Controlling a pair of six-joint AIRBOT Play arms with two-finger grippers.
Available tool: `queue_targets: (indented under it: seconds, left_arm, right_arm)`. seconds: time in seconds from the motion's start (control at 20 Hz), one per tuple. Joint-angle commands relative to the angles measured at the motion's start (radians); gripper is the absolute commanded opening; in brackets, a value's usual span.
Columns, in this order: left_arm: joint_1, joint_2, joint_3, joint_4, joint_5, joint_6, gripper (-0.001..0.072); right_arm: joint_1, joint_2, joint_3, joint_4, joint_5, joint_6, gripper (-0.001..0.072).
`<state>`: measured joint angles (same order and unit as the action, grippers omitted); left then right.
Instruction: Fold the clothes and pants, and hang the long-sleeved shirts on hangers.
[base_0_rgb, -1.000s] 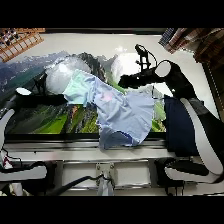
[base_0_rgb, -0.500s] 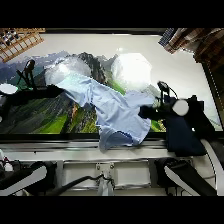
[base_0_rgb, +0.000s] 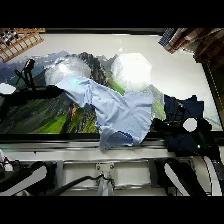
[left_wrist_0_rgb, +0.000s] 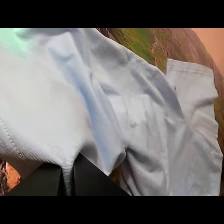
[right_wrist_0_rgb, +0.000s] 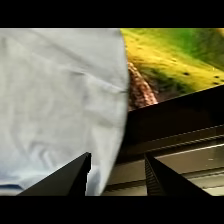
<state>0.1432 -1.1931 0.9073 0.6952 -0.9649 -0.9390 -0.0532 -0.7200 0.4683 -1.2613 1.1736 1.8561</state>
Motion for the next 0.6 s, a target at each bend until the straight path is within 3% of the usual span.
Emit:
queue_targets:
  seconds: [0.0, 0.55]
  left_arm:
    - [0.001, 0.001, 0.001, 0.000, -0.004, 0.000, 0.0012]
    - [0.002, 0.001, 0.001, 0.011, -0.004, 0.001, 0.0012]
  right_arm:
    - [-0.036, -0.045, -0.014, 0.027, -0.047, -0.070, 0.0385]
    - [-0.036, -0.243, -0.012, 0.107, -0.192, -0.148, 0.0402]
